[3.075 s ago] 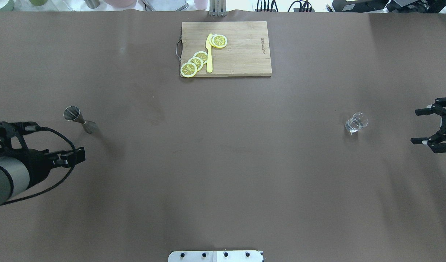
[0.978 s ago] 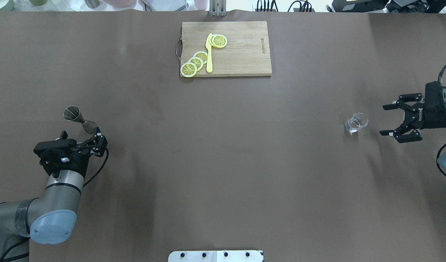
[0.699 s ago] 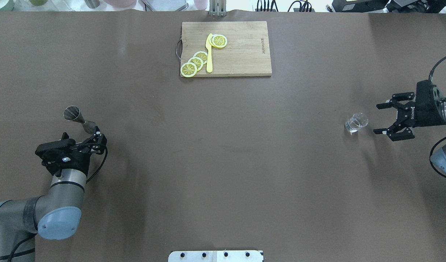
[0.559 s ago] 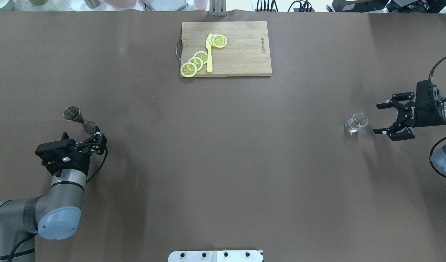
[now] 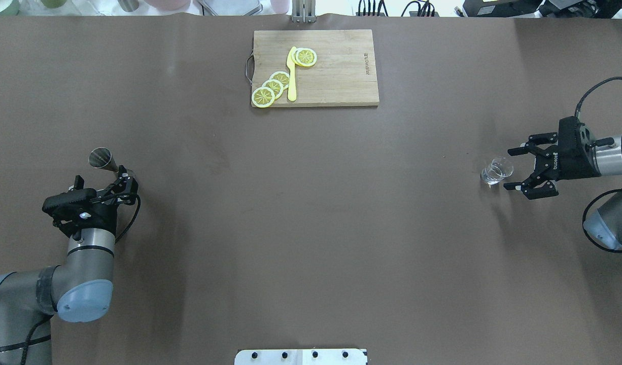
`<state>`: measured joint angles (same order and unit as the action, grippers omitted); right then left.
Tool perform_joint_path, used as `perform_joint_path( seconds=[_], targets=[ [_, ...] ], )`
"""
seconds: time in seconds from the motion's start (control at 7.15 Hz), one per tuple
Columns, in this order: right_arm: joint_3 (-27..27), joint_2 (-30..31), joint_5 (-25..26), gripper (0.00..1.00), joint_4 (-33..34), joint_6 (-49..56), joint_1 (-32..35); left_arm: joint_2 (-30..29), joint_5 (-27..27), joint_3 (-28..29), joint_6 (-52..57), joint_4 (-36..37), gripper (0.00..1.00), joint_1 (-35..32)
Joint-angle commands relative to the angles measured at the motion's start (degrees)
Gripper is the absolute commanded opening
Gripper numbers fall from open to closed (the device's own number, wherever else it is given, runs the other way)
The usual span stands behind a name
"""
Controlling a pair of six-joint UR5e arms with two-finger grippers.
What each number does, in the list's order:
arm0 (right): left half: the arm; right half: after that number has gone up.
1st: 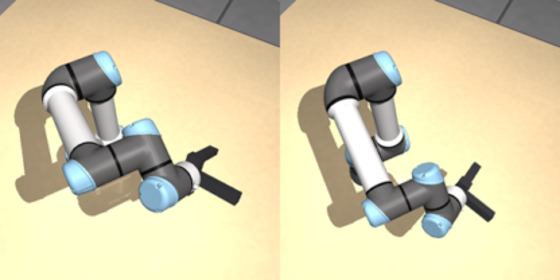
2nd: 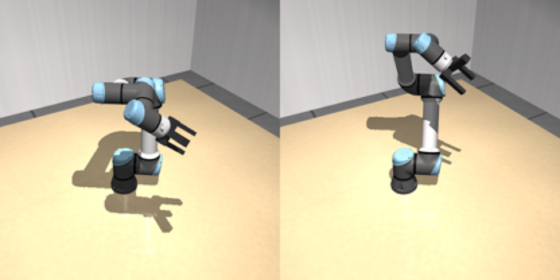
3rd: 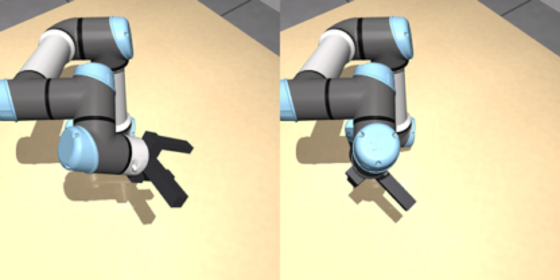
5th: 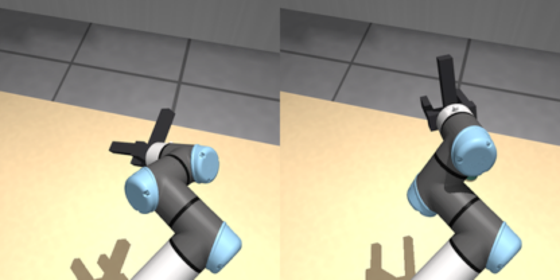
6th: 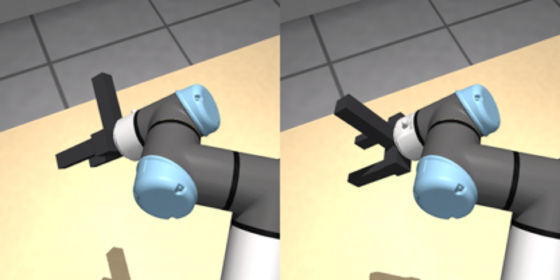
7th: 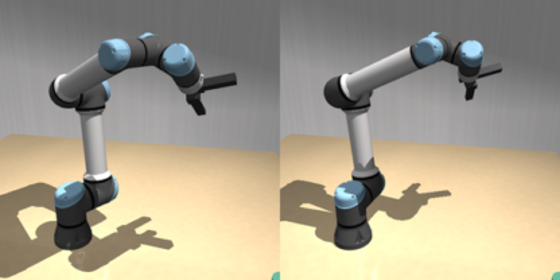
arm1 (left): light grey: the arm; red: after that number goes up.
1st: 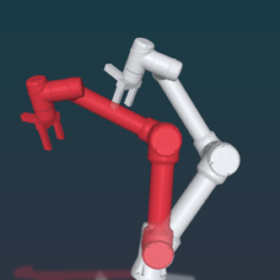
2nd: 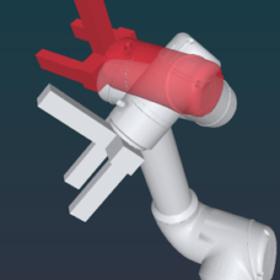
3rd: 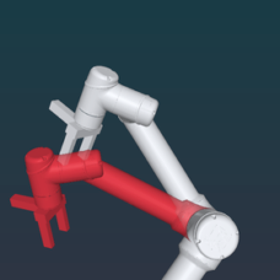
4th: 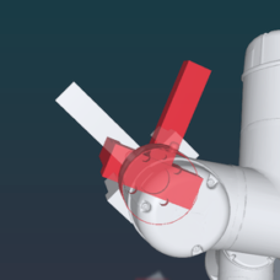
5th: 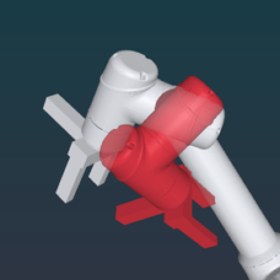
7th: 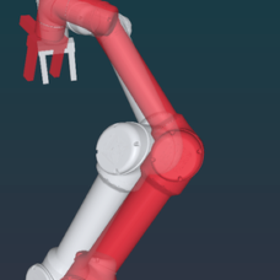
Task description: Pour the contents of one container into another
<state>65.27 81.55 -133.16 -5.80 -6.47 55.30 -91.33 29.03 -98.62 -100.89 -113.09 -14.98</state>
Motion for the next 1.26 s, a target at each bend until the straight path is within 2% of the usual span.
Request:
perform_joint_path(
  seconds=[0.0,0.14,0.84,0.98,1.12],
  targets=[
    [-1.4,-1.3,0.4,0.97,0.0,0.1,-0.2,-1.8,-0.4,2.4,-0.3,-0.5,0.98,-0.1],
    [-1.7,-1.6,0.4,0.97,-0.1,0.0,-0.3,-2.4,-1.9,3.1,-0.4,-0.3,0.98,-0.1],
    [-1.6,-1.9,0.8,0.93,0.0,0.0,-1.1,-3.6,-2.2,5.7,-0.5,-0.9,0.98,-0.8],
    [-1.6,-1.9,0.8,0.88,-0.1,0.0,-1.2,-3.8,-2.2,5.6,-0.5,-1.2,0.98,-0.9],
    [-1.6,-1.9,0.8,0.79,-0.1,0.1,-1.3,-4.5,-2.2,6.0,-0.4,-0.8,0.97,-1.0]
  ],
)
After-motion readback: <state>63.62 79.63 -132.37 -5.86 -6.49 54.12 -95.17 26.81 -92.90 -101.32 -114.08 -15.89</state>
